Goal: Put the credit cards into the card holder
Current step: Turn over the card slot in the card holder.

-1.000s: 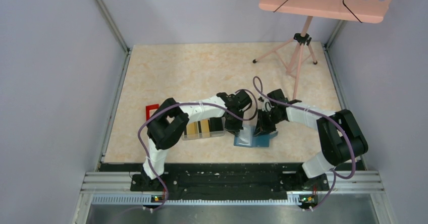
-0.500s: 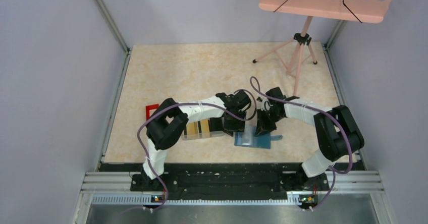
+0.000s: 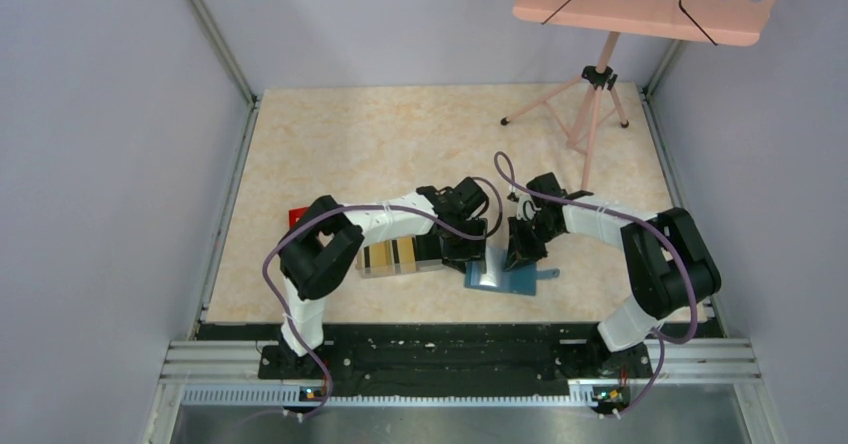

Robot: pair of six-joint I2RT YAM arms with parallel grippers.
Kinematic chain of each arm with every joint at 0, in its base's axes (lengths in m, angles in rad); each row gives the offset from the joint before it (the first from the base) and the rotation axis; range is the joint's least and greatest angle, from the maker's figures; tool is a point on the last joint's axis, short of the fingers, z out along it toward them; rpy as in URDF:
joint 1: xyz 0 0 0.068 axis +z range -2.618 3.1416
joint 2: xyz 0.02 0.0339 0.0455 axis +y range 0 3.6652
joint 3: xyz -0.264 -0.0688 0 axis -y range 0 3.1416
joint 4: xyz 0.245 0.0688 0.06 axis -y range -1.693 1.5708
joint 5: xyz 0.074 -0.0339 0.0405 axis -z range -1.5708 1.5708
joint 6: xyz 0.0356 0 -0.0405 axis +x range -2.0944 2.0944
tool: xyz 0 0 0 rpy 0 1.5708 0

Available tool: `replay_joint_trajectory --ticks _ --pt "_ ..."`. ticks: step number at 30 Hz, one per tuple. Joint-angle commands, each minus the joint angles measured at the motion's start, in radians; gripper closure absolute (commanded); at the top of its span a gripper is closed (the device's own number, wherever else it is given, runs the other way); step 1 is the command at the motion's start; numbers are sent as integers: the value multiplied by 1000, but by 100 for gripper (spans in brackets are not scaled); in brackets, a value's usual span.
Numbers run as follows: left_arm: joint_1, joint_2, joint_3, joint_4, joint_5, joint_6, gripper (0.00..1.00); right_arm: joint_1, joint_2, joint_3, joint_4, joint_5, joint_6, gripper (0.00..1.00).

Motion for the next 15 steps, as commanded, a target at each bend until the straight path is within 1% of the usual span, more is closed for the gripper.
replay_joint_trajectory --ticks 1,3,6,10,15 --pt "-3 -60 20 23 -4 -16 43 -6 9 6 22 -15 -12 100" --pt "-4 -65 33 -5 -31 -14 40 -6 10 8 22 -17 -10 100" --pt "-4 -74 47 -26 -54 -5 38 -6 10 8 22 -20 -9 100" --pt "-6 -89 57 -11 -42 3 38 -7 9 8 23 -22 -10 100" --pt "-7 -87 59 35 7 13 41 -6 11 6 25 -26 -5 100"
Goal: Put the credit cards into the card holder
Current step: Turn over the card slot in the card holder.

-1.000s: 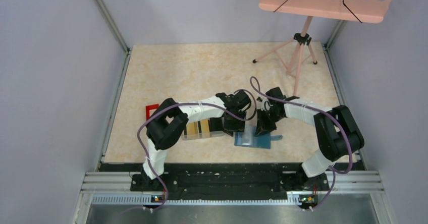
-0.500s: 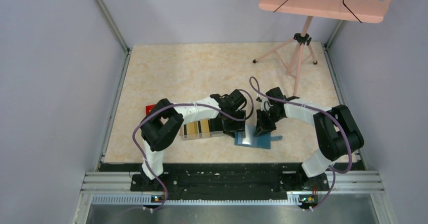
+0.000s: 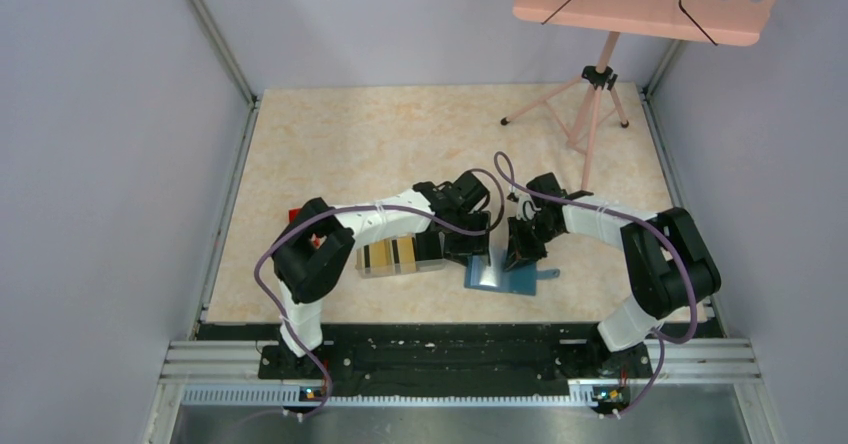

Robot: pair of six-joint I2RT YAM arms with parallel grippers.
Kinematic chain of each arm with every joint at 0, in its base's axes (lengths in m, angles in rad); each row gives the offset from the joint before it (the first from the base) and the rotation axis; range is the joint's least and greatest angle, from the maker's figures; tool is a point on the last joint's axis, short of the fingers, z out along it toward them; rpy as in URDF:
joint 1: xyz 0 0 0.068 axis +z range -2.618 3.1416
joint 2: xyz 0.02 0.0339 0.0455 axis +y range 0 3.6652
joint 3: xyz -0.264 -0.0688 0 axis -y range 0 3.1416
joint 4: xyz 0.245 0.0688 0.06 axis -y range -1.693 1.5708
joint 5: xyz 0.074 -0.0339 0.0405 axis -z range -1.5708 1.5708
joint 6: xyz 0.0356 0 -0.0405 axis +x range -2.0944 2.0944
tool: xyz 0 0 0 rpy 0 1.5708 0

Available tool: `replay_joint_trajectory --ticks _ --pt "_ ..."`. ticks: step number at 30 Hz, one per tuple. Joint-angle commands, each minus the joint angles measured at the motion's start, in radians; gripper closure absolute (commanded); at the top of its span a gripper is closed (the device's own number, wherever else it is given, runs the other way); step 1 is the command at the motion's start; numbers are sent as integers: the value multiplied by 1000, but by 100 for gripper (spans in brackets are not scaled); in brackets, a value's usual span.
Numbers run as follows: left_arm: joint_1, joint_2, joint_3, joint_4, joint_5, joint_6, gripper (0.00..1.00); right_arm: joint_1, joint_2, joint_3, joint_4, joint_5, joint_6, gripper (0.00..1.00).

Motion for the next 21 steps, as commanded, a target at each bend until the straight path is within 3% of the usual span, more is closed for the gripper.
replay_joint_trajectory --ticks 1,11,21 --pt "-6 -45 36 50 43 18 42 -6 11 7 25 -19 -5 100" --pt "-9 13 33 102 108 16 43 -6 11 4 29 -25 -5 100" --pt "-9 53 44 69 72 22 39 -6 12 2 29 -32 -3 100"
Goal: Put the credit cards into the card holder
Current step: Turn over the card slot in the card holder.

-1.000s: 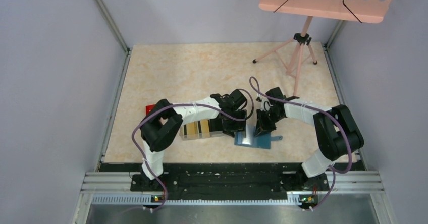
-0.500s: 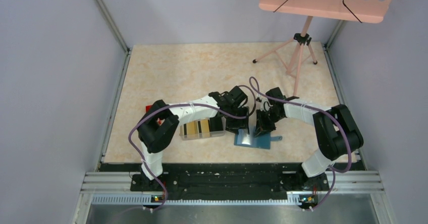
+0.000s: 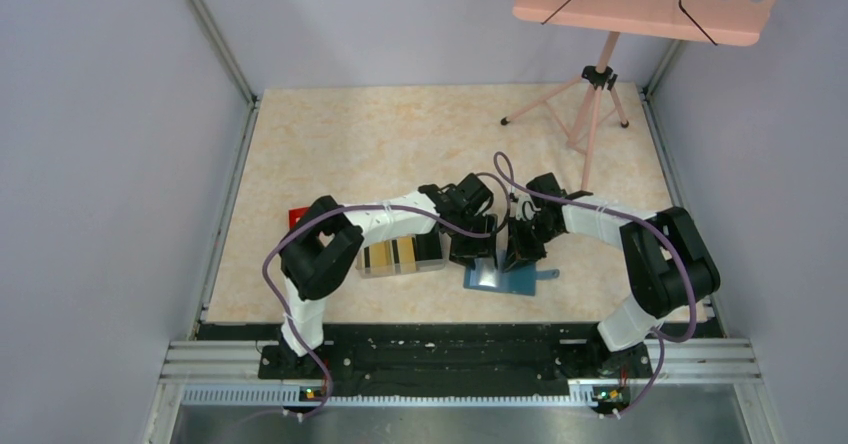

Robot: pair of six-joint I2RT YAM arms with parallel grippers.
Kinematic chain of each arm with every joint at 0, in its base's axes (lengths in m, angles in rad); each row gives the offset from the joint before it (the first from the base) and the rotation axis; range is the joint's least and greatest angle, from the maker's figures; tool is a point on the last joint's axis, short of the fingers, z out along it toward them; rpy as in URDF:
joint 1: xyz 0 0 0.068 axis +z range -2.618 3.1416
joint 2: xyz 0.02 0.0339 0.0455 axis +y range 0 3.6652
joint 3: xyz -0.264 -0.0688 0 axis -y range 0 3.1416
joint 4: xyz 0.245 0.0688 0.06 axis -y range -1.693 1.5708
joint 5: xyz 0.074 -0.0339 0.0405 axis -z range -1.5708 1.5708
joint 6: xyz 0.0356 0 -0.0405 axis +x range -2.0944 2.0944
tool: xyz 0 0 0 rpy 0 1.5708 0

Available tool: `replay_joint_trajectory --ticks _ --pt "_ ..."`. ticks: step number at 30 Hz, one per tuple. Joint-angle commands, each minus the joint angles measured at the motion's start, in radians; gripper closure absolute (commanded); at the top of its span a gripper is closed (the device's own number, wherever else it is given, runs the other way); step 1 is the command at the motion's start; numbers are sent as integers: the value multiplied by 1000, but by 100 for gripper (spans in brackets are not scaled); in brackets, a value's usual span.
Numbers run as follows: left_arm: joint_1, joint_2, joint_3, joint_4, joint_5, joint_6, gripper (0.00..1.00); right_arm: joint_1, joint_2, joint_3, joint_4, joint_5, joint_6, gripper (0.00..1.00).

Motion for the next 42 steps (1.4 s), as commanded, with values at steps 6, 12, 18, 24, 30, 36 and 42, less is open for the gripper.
replay_joint_trajectory --ticks 6,12,18,24,30,36,42 --pt "-8 33 38 40 27 17 48 -6 6 1 25 -20 -3 100" --pt "-9 19 24 76 48 13 58 -7 5 4 26 -26 -1 100" --pt "-9 -17 1 91 48 -5 96 -6 -7 18 25 -35 3 100" --pt "-6 -56 -10 76 37 -24 100 -7 -52 54 7 -38 10 100" --pt "-6 -64 46 -85 -68 -18 100 -8 -141 109 -30 0 30 100" --pt "-7 -24 37 19 58 -33 61 -35 -230 157 -49 39 69 100" --pt "-9 59 63 141 174 -58 40 -89 -289 177 -88 72 71 100"
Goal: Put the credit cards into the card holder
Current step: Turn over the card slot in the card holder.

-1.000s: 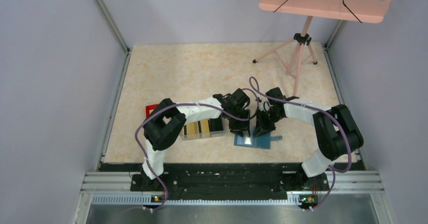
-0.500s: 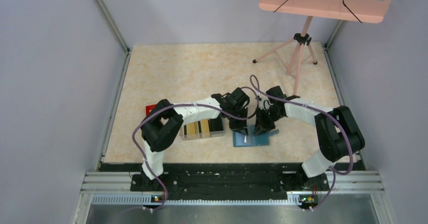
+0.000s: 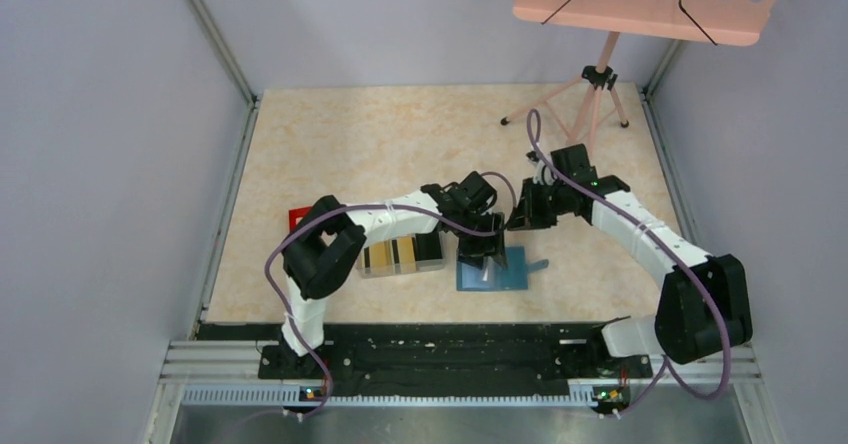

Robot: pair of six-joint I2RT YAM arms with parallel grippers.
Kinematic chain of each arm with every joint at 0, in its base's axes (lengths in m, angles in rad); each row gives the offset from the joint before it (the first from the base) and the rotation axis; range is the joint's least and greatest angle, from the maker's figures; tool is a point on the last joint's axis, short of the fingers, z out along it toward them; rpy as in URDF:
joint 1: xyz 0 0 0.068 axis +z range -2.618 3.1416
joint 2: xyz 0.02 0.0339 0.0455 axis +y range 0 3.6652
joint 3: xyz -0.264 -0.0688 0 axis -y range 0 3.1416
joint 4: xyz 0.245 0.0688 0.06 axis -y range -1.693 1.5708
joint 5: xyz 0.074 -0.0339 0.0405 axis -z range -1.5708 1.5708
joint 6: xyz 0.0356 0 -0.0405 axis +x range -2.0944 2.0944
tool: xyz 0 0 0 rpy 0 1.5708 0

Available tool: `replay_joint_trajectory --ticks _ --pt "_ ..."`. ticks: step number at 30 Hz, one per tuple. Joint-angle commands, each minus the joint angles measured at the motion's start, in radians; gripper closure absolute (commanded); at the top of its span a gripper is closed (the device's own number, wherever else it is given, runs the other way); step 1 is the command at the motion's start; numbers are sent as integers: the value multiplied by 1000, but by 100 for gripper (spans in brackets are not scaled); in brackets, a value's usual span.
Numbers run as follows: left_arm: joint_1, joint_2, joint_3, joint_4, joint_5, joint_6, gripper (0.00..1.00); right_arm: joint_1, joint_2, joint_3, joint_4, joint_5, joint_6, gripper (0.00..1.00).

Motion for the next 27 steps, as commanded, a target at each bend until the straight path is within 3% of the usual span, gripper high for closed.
replay_joint_trajectory --ticks 1,9,19,27 --pt "-4 69 70 112 111 -17 40 -55 -62 40 -41 41 9 100" --pt "-9 162 137 195 225 -52 34 -123 -143 24 -54 48 10 100" --pt "-20 205 154 174 232 -60 31 -134 -138 32 -62 39 2 100" --pt "-9 95 133 186 167 -35 27 -134 -114 57 -66 4 -8 100"
